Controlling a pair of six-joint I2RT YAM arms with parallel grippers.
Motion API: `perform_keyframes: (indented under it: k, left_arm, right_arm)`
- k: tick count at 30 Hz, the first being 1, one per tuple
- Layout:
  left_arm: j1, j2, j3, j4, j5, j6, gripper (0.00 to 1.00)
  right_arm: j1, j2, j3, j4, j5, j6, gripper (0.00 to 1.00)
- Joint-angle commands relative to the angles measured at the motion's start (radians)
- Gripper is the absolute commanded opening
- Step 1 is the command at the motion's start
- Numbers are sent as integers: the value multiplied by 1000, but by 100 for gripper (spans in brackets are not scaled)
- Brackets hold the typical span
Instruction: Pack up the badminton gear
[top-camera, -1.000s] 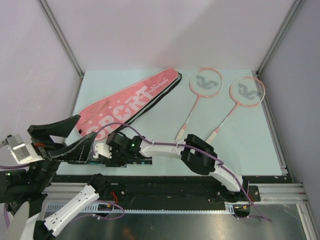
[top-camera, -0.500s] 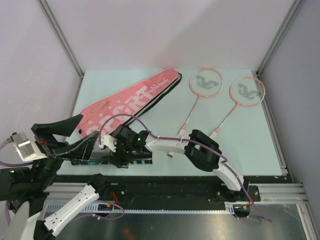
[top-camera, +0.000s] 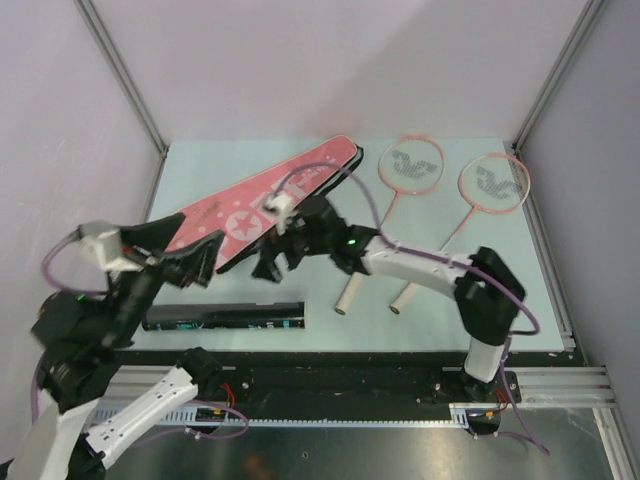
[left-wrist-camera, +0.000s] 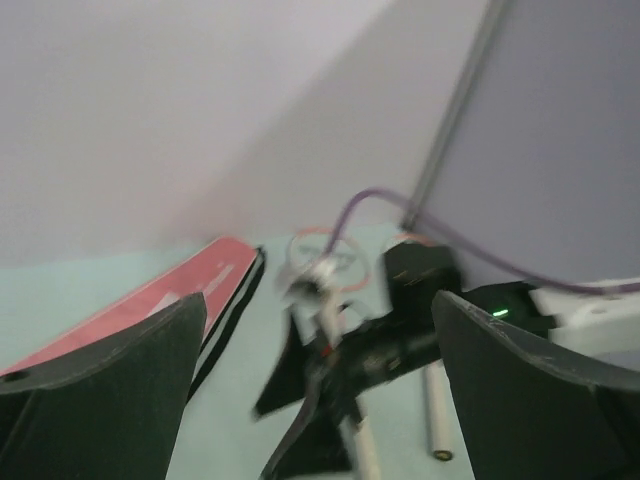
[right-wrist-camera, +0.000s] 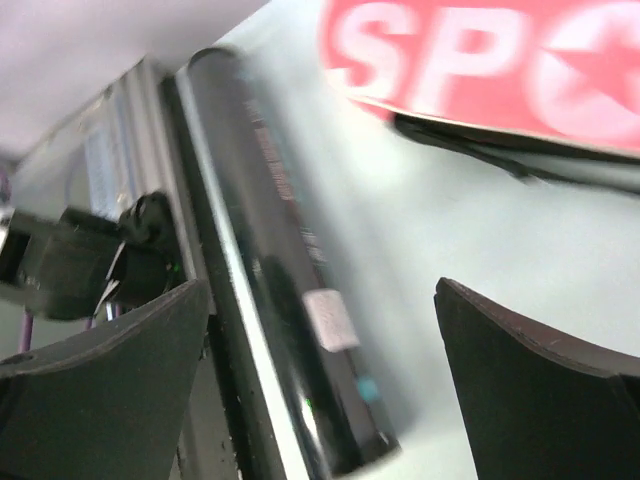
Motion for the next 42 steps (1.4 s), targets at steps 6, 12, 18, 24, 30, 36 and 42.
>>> perform_keyframes:
  k: [6, 12, 18, 24, 30, 36, 42]
  left_arm:
    - [118, 514, 31, -53, -45, -22, 84]
    - [296, 872, 72, 70, 305, -53, 73]
    - [291, 1260, 238, 91, 309, 48, 79]
    - [284, 1419, 313, 161, 220, 53, 67]
    - [256, 1473, 307, 231, 124, 45, 65]
    - [261, 1542, 370, 240, 73, 59, 57]
    - [262, 1551, 339, 238, -5, 47, 69]
  right_arm:
    - [-379, -87, -227, 189, 99, 677, 78]
    - [-496, 185, -223, 626, 103, 965, 47]
    - [-544, 372, -68, 598, 187, 937, 55]
    - [-565, 484, 136, 388, 278, 929, 58]
    - [-542, 581, 309, 135, 400, 941, 53]
    - [-539, 645, 408, 189, 384, 875, 46]
    - [-533, 723, 494, 172, 371, 929, 47]
